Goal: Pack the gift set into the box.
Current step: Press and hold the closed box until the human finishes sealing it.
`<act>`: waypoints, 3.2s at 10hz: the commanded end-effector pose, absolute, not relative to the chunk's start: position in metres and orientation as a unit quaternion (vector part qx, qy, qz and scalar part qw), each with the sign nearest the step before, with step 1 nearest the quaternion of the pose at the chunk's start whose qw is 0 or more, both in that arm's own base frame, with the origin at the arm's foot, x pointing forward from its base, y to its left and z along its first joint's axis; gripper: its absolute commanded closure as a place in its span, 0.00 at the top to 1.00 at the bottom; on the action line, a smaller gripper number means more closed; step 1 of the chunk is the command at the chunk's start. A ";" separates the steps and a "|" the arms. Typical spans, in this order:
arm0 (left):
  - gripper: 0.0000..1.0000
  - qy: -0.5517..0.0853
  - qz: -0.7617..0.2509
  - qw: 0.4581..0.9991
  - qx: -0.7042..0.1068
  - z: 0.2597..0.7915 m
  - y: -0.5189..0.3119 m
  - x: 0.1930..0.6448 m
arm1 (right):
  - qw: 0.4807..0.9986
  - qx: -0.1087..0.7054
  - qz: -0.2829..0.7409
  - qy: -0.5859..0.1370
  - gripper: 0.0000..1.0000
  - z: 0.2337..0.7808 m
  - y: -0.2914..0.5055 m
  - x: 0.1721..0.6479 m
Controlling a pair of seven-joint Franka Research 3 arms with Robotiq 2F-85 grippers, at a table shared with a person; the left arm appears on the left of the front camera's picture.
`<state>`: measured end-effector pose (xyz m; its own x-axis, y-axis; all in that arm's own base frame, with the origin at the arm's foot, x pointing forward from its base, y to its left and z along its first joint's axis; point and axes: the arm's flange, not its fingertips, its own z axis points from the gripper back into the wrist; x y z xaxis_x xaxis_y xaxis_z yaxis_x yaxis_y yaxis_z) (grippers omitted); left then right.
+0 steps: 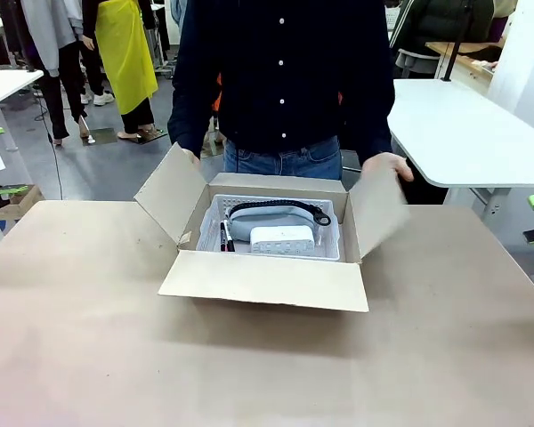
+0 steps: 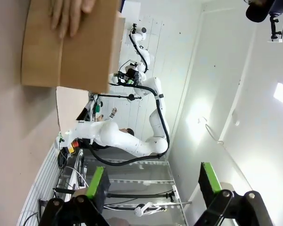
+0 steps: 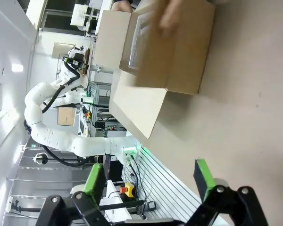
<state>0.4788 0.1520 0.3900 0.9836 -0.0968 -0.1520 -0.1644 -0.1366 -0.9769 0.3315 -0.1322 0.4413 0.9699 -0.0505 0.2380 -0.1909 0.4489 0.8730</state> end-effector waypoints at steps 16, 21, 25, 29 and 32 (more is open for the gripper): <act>1.00 0.089 0.021 0.657 -0.748 0.392 0.154 0.472 | 0.843 0.522 0.050 -0.121 1.00 0.439 -0.131 0.329; 1.00 0.089 0.021 0.657 -0.748 0.392 0.154 0.472 | 0.843 0.522 0.050 -0.121 1.00 0.439 -0.131 0.329; 1.00 0.089 0.021 0.657 -0.748 0.392 0.154 0.472 | 0.843 0.522 0.050 -0.121 1.00 0.439 -0.131 0.329; 1.00 0.089 0.021 0.657 -0.748 0.392 0.154 0.472 | 0.843 0.522 0.050 -0.121 1.00 0.439 -0.131 0.329; 1.00 0.089 0.021 0.657 -0.748 0.392 0.154 0.472 | 0.843 0.522 0.050 -0.121 1.00 0.439 -0.131 0.329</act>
